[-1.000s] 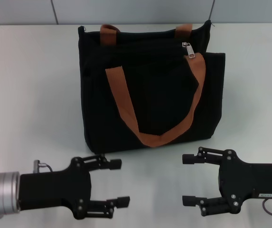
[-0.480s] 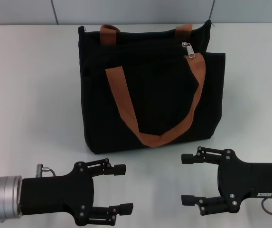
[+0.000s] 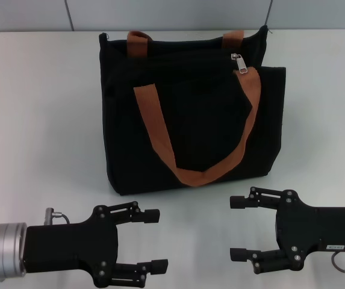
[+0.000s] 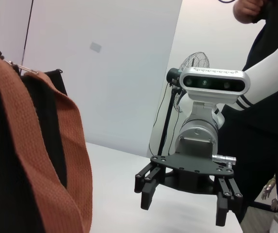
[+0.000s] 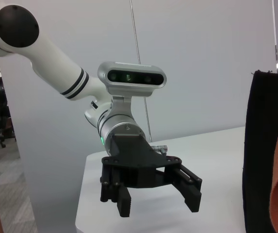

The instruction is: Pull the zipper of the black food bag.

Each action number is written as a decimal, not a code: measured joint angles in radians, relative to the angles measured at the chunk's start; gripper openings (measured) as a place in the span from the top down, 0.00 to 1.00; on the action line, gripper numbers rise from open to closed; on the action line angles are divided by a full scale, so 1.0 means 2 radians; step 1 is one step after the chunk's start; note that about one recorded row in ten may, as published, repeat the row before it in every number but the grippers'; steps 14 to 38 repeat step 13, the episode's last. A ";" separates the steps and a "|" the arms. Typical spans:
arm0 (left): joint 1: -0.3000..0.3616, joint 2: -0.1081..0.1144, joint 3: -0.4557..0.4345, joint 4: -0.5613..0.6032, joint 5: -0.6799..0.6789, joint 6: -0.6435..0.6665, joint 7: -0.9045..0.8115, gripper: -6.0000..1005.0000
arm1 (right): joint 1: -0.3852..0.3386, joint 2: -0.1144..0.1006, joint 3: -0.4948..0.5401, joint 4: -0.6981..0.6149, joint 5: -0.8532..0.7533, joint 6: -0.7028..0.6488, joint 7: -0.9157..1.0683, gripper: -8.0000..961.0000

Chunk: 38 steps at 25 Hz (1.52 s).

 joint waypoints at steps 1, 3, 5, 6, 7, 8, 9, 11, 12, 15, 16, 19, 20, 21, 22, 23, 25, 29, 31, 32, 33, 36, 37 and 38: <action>0.000 0.000 0.000 0.000 0.000 0.000 0.000 0.17 | 0.000 0.000 0.000 0.000 0.000 0.000 0.000 0.12; 0.000 0.000 0.000 0.000 0.000 0.001 0.000 0.17 | 0.000 0.000 0.000 0.000 0.000 0.000 0.000 0.12; 0.000 0.000 0.000 0.000 0.000 0.001 -0.001 0.17 | 0.000 0.000 0.000 0.000 0.000 0.001 0.000 0.12; -0.001 0.000 0.000 0.001 0.001 0.001 -0.001 0.17 | 0.000 0.000 0.000 0.000 0.000 0.001 0.000 0.12; -0.001 0.000 0.000 0.001 0.001 0.001 -0.001 0.17 | 0.000 0.000 0.000 0.000 0.000 0.001 0.000 0.12; -0.001 0.000 0.000 0.001 0.001 0.001 -0.001 0.17 | 0.000 0.000 0.000 0.000 0.000 0.001 0.000 0.12; -0.001 0.000 0.000 0.001 0.001 0.001 0.000 0.17 | 0.000 0.000 0.000 0.000 0.000 0.002 0.000 0.12; 0.001 0.000 0.000 0.001 0.001 0.001 0.001 0.17 | 0.001 0.000 0.000 0.000 0.000 0.003 0.000 0.12; 0.001 0.000 0.000 0.001 0.001 0.001 0.001 0.17 | 0.002 0.000 0.000 0.000 0.000 0.003 0.000 0.12; 0.001 0.000 0.000 0.001 0.001 0.001 0.001 0.17 | 0.002 0.000 0.000 0.000 0.000 0.003 0.000 0.12; 0.001 0.000 0.000 0.001 0.001 0.001 0.001 0.17 | 0.002 0.000 0.000 0.000 0.000 0.003 0.000 0.12; 0.001 0.000 0.000 0.001 0.001 0.001 0.001 0.17 | 0.002 0.000 0.000 0.000 0.000 0.003 0.000 0.12; 0.001 0.000 0.000 0.001 0.001 0.001 0.001 0.17 | 0.002 0.000 0.000 0.000 0.000 0.003 0.000 0.12; 0.001 0.000 0.000 0.001 0.001 0.001 0.001 0.17 | 0.002 0.000 0.000 0.000 0.000 0.003 0.000 0.12; 0.001 0.000 0.000 0.001 0.001 0.001 0.001 0.17 | 0.002 0.000 0.000 0.000 0.000 0.003 0.000 0.12; 0.001 0.000 0.000 0.001 0.001 0.001 0.001 0.17 | 0.002 0.000 0.000 0.000 0.000 0.003 0.000 0.12; 0.001 0.000 0.000 0.001 0.001 0.001 0.001 0.17 | 0.002 0.000 0.000 0.000 0.000 0.003 0.000 0.12; 0.001 0.000 0.000 0.001 0.001 0.001 0.001 0.17 | 0.002 0.000 0.000 0.000 0.000 0.003 0.000 0.12; 0.001 0.000 0.000 0.001 0.001 0.001 0.001 0.17 | 0.002 0.000 0.000 0.000 0.000 0.003 0.000 0.12; 0.001 0.000 0.000 0.001 0.001 0.001 0.001 0.17 | 0.002 0.000 0.000 0.000 0.000 0.003 0.000 0.12; 0.001 0.000 0.000 0.001 0.001 0.001 0.001 0.17 | 0.002 0.000 0.000 0.000 0.000 0.003 0.000 0.12; 0.001 0.000 0.000 0.001 0.001 0.001 0.001 0.17 | 0.002 0.000 0.000 0.000 0.000 0.003 0.000 0.12; 0.001 0.000 0.000 0.001 0.001 0.001 0.001 0.17 | 0.002 0.000 0.000 0.000 0.000 0.003 0.000 0.12; 0.001 0.000 0.000 0.001 0.001 0.001 0.001 0.17 | 0.002 0.000 0.000 0.000 0.000 0.003 0.000 0.12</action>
